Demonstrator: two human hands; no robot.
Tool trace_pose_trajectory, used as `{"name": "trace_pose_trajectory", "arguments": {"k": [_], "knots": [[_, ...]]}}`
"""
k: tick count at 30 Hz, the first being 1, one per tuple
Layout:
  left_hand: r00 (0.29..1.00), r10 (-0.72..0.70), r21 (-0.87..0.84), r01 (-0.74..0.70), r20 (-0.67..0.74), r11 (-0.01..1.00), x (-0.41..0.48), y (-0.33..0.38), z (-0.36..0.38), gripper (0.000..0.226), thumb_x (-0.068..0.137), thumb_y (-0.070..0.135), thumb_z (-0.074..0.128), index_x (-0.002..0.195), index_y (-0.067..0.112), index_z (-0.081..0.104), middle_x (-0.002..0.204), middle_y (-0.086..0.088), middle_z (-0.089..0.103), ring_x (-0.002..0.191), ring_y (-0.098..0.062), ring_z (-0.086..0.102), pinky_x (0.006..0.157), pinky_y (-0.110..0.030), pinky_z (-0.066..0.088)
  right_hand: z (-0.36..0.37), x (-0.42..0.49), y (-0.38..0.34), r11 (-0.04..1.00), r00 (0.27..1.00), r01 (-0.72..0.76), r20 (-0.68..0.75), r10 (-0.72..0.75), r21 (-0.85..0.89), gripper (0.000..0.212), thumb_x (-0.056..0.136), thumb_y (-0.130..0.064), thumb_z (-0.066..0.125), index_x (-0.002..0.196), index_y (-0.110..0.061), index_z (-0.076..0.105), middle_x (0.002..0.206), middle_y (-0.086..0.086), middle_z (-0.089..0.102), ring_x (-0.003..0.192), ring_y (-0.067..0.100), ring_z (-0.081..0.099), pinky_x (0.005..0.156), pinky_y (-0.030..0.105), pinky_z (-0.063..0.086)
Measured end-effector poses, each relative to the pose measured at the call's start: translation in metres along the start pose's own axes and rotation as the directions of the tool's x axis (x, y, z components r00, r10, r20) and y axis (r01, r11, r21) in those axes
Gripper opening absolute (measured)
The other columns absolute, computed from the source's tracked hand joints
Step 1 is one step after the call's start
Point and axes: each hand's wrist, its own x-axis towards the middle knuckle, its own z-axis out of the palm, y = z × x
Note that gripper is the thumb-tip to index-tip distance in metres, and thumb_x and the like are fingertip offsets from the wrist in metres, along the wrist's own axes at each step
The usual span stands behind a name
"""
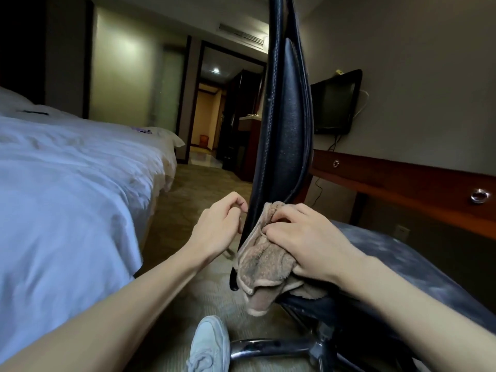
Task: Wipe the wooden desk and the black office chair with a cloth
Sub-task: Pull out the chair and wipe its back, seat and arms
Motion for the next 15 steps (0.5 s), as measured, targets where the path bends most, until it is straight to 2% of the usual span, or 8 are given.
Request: {"name": "trace_pose_trajectory", "arguments": {"k": [2,3,5,7,9,10,12,15], "knots": [[0.999,0.018,0.020,-0.018,-0.028,1.000,-0.001,-0.005,0.000,0.028,0.097,0.017,0.040,0.092,0.038,0.058,0.072,0.008,0.070,0.050,-0.001,0.051,0.058,-0.030,0.039,-0.005,-0.002,0.007,0.987,0.988,0.135,-0.066,-0.141,-0.091,0.022,0.079,-0.022,0.066,0.100,-0.017,0.071,0.105,-0.002,0.071,0.112,0.025,0.061,0.097,0.038,0.047],[0.999,0.026,0.028,-0.024,-0.039,0.999,-0.002,-0.008,0.000,0.027,0.097,0.018,0.042,0.093,0.039,0.059,0.072,0.009,0.070,0.050,-0.001,0.051,0.058,-0.029,0.038,-0.006,-0.004,0.011,0.979,0.972,0.164,-0.148,-0.182,-0.124,0.016,0.084,-0.019,0.064,0.098,-0.014,0.072,0.105,0.000,0.073,0.111,0.026,0.064,0.097,0.039,0.048],[0.998,0.029,0.042,-0.027,-0.053,0.999,-0.004,-0.010,0.000,0.023,0.097,0.020,0.047,0.093,0.039,0.060,0.072,0.011,0.068,0.051,-0.002,0.050,0.058,-0.030,0.039,-0.010,-0.010,0.019,0.987,0.925,0.092,-0.356,-0.133,-0.128,0.017,0.094,-0.017,0.060,0.100,-0.011,0.074,0.113,0.003,0.074,0.115,0.028,0.065,0.098,0.040,0.046],[0.997,0.035,0.048,-0.031,-0.074,0.998,-0.005,-0.009,0.000,0.020,0.096,0.021,0.050,0.093,0.037,0.062,0.072,0.012,0.068,0.054,-0.002,0.052,0.060,-0.031,0.040,-0.011,-0.014,0.024,0.995,0.883,-0.061,-0.469,0.018,-0.078,0.021,0.087,-0.015,0.071,0.107,-0.009,0.074,0.124,0.004,0.072,0.122,0.029,0.062,0.101,0.042,0.043],[0.995,0.034,0.046,-0.030,-0.098,0.999,-0.005,-0.007,0.001,0.020,0.096,0.022,0.050,0.092,0.035,0.064,0.072,0.011,0.068,0.062,-0.005,0.056,0.064,-0.035,0.047,-0.009,-0.009,0.020,0.989,0.910,-0.149,-0.394,0.131,-0.015,0.047,0.067,-0.008,0.079,0.114,-0.009,0.072,0.130,0.005,0.069,0.127,0.030,0.059,0.104,0.043,0.042],[0.994,0.023,0.036,-0.019,-0.106,0.999,-0.005,-0.007,0.001,0.021,0.096,0.021,0.050,0.091,0.034,0.065,0.073,0.010,0.069,0.065,-0.008,0.059,0.068,-0.038,0.051,-0.004,-0.006,0.013,0.990,0.935,-0.142,-0.329,0.134,-0.002,0.055,0.062,-0.007,0.077,0.117,-0.009,0.072,0.130,0.005,0.068,0.128,0.030,0.058,0.105,0.043,0.043],[0.993,-0.006,0.005,0.007,-0.116,1.000,-0.004,-0.008,0.000,0.025,0.097,0.020,0.048,0.089,0.034,0.067,0.076,0.015,0.069,0.065,-0.007,0.061,0.068,-0.038,0.054,0.008,-0.001,0.000,0.996,0.972,-0.091,-0.221,0.085,-0.016,0.058,0.059,-0.011,0.078,0.117,-0.011,0.073,0.130,0.004,0.069,0.127,0.029,0.058,0.107,0.042,0.042],[0.991,-0.037,-0.020,0.035,-0.125,0.999,-0.004,-0.011,-0.001,0.033,0.099,0.019,0.047,0.088,0.039,0.071,0.080,0.024,0.069,0.066,-0.004,0.063,0.058,-0.027,0.051,0.014,0.000,-0.005,0.998,0.987,-0.058,-0.150,0.057,-0.005,0.061,0.051,-0.019,0.084,0.111,-0.016,0.074,0.124,-0.001,0.071,0.123,0.025,0.060,0.105,0.038,0.043]]}}
